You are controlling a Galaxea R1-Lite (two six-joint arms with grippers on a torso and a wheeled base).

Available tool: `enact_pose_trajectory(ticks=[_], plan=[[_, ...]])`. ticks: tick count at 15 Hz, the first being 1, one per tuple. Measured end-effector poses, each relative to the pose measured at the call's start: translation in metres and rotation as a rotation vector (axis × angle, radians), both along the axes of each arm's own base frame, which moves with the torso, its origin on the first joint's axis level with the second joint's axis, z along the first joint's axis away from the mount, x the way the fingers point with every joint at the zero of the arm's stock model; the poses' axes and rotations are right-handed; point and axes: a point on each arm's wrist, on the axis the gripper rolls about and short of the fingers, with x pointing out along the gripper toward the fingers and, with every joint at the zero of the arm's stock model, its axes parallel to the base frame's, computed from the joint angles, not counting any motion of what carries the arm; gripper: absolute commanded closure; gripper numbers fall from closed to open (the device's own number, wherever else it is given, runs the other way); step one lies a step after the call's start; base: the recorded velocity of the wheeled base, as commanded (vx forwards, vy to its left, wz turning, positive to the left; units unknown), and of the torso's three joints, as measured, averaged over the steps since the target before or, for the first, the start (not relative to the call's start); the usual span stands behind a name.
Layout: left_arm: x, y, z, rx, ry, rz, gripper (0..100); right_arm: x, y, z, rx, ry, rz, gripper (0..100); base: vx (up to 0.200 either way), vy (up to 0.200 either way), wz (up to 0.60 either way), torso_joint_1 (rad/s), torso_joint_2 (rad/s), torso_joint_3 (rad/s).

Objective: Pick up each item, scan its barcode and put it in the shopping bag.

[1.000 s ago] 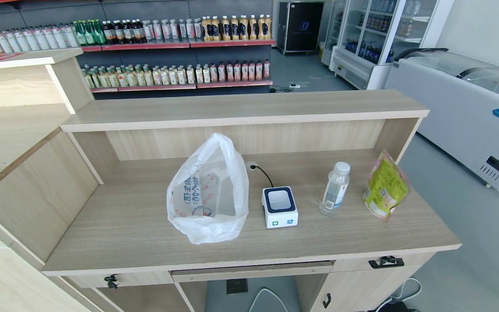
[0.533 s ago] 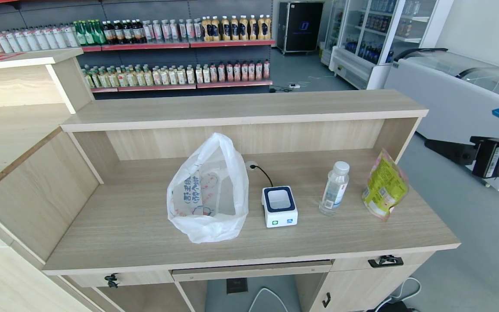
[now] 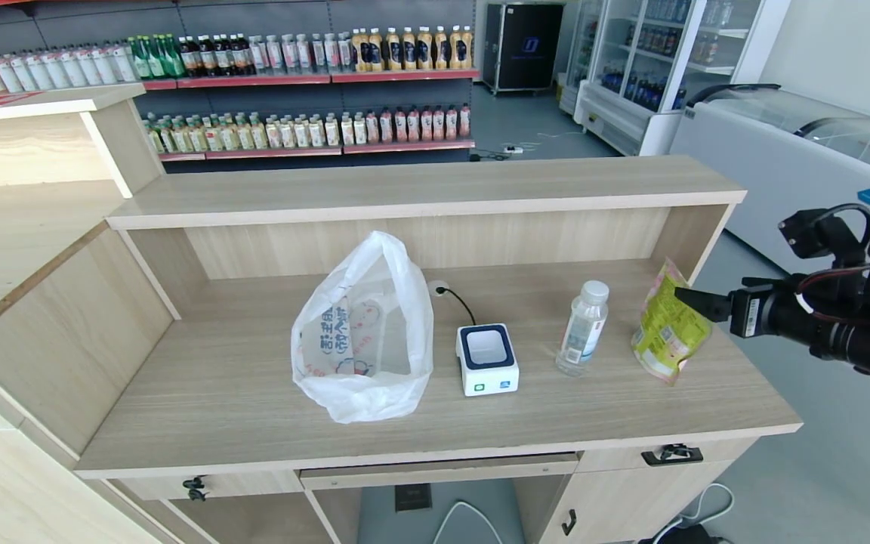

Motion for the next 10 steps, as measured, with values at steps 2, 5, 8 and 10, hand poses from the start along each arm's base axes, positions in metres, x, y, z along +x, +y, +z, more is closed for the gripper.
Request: enact_pose_trajectory(ticks=[2,5,8,10], plan=[[0.000,0.000,0.000,0.000,0.000,0.000,0,0.012,0.000,-0.018,-0.016,0.035,0.008,0,0.000,0.000,0.00,0.000,0.00,0.000],[0.000,0.000,0.000,0.000,0.000,0.000,0,0.029,0.004,-0.037,-0.019,0.060,0.023,0,0.000,0.000,0.00,0.000,0.00,0.000],[0.000,0.000,0.000,0.000,0.000,0.001,0,0.043,0.012,-0.054,-0.017,0.091,0.047,0,0.000,0.000,0.00,0.000,0.00,0.000],[0.000,0.000,0.000,0.000,0.000,0.000,0,0.050,0.017,-0.064,-0.013,0.091,0.065,0,0.000,0.000,0.00,0.000,0.00,0.000]])
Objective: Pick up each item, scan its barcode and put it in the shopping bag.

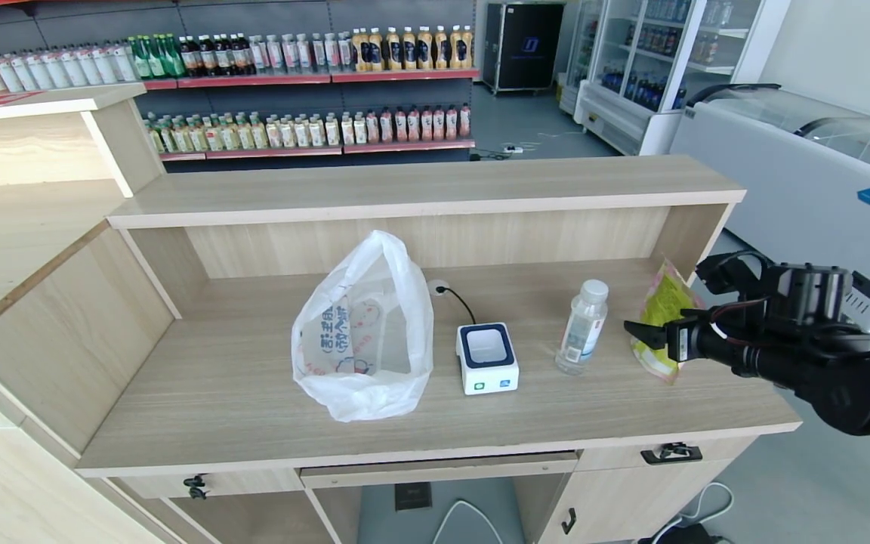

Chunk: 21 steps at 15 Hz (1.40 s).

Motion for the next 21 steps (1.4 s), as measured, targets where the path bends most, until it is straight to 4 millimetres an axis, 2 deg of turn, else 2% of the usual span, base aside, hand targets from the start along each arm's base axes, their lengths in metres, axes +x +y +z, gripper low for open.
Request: enact_pose_trajectory(ticks=[4,8,14,16,21], plan=[[0.000,0.000,0.000,0.000,0.000,0.000,0,0.014,0.014,-0.016,0.007,-0.025,0.055,0,0.000,0.000,0.00,0.000,0.00,0.000],[0.000,0.000,0.000,0.000,0.000,0.000,0,0.029,0.020,-0.032,0.004,-0.019,0.072,0,0.000,0.000,0.00,0.000,0.00,0.000],[0.000,0.000,0.000,0.000,0.000,0.000,0,0.051,0.040,-0.043,0.020,-0.059,0.182,0,0.000,0.000,0.00,0.000,0.00,0.000],[0.000,0.000,0.000,0.000,0.000,0.000,0,0.057,0.046,-0.049,-0.025,-0.075,0.211,0,0.000,0.000,0.00,0.000,0.00,0.000],[0.000,0.000,0.000,0.000,0.000,0.000,0,0.068,0.050,-0.064,-0.041,-0.066,0.226,0,0.000,0.000,0.00,0.000,0.00,0.000]])
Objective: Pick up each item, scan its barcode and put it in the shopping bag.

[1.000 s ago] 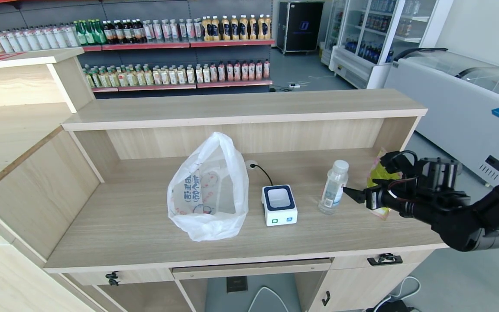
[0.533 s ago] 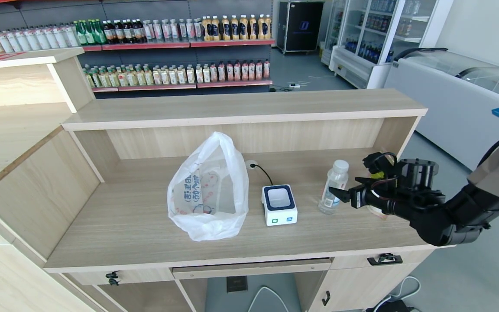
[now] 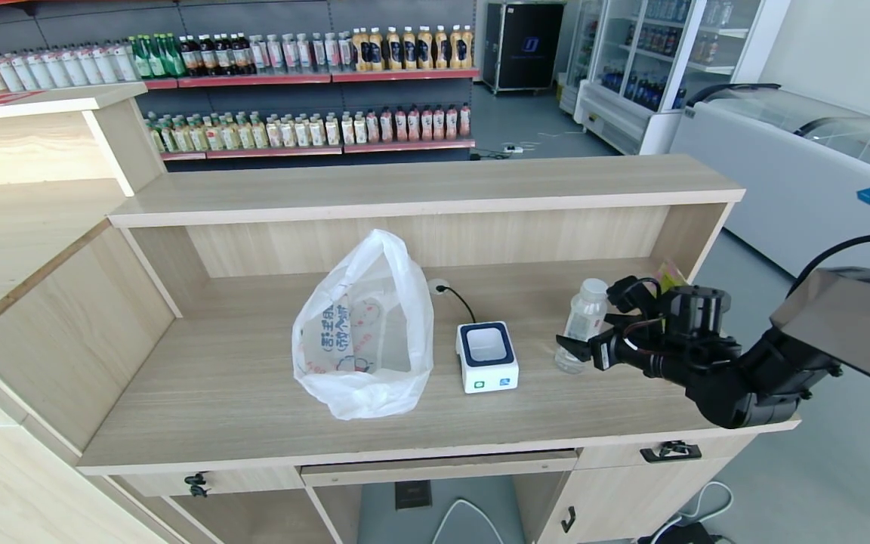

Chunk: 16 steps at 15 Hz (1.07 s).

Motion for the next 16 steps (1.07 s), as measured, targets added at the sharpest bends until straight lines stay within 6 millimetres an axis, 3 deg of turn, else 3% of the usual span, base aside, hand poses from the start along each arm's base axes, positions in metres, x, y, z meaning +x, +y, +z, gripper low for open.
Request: enact_pose_trajectory(ticks=[14,15,16], plan=[[0.000,0.000,0.000,0.000,0.000,0.000,0,0.030,0.015,-0.020,0.022,-0.060,0.063,0,0.000,0.000,0.00,0.000,0.00,0.000],[0.000,0.000,0.000,0.000,0.000,0.000,0,0.030,0.016,-0.021,0.022,-0.059,0.066,100,0.000,0.000,0.00,0.000,0.00,0.000],[0.000,0.000,0.000,0.000,0.000,0.000,0,0.030,0.017,-0.023,0.023,-0.057,0.072,100,0.000,0.000,0.00,0.000,0.00,0.000]])
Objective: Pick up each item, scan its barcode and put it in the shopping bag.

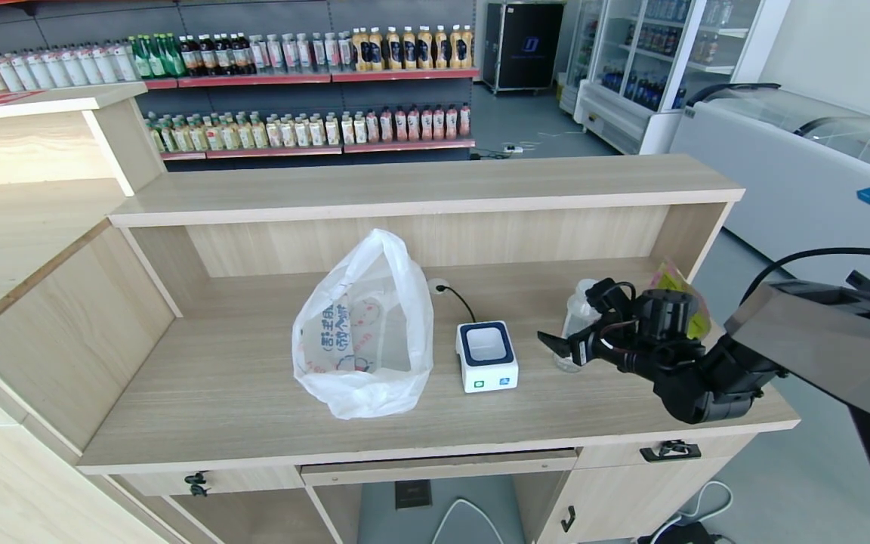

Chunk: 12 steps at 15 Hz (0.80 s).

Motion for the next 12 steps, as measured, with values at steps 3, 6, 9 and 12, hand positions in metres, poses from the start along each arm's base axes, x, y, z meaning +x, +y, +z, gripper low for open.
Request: enact_pose_trajectory(ticks=[3,6,9,12], plan=[[0.000,0.000,0.000,0.000,0.000,0.000,0,0.001,0.001,-0.002,0.005,-0.013,0.010,100,0.000,0.000,0.00,0.000,0.00,0.000],[0.000,0.000,0.000,0.000,0.000,0.000,0,0.001,-0.002,-0.004,0.007,-0.014,0.002,100,0.000,0.000,0.00,0.000,0.00,0.000],[0.000,0.000,0.000,0.000,0.000,-0.001,0,0.002,-0.011,-0.003,0.007,-0.019,-0.021,100,0.000,0.000,0.00,0.000,0.00,0.000],[0.000,0.000,0.000,0.000,0.000,0.000,0,-0.001,-0.019,0.006,0.016,-0.019,-0.043,100,0.000,0.000,0.00,0.000,0.00,0.000]])
